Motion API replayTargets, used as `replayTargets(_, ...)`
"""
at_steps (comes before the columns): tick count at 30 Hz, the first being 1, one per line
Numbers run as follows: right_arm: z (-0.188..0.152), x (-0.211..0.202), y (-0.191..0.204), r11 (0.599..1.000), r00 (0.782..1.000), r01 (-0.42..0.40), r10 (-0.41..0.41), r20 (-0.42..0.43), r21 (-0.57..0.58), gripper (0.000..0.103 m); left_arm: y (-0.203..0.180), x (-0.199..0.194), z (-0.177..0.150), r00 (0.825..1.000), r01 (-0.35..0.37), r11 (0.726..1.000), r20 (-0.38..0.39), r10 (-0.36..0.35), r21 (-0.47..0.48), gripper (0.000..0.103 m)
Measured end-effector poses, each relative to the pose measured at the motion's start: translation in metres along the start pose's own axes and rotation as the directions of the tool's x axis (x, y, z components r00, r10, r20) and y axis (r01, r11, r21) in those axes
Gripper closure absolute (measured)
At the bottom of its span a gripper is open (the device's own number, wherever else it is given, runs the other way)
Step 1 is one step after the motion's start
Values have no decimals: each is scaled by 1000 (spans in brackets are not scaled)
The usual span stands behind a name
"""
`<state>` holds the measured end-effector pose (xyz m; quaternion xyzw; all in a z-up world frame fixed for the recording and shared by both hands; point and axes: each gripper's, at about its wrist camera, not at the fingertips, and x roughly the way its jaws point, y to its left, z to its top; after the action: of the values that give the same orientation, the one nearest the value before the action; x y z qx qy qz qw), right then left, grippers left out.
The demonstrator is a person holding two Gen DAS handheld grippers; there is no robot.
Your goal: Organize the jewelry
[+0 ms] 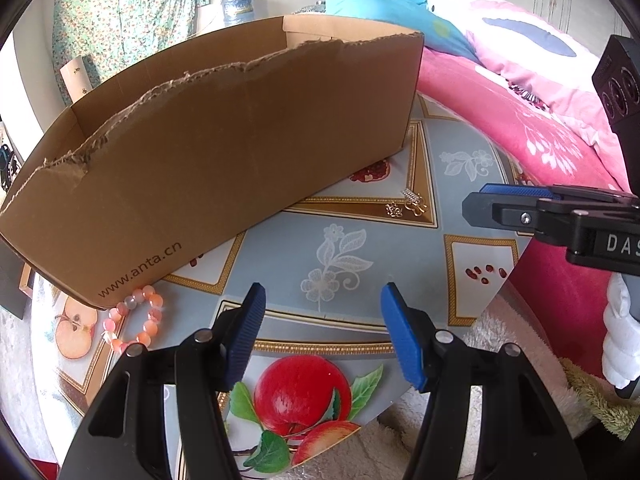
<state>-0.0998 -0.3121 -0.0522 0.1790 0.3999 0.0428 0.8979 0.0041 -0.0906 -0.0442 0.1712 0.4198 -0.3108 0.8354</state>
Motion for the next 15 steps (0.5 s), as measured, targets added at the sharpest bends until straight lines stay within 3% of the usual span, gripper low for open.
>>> replayTargets(15, 1, 5, 0, 1000, 1000, 6, -6, 2, -21, 66, 1, 5, 0, 1000, -7, 1000, -16, 7, -7, 45)
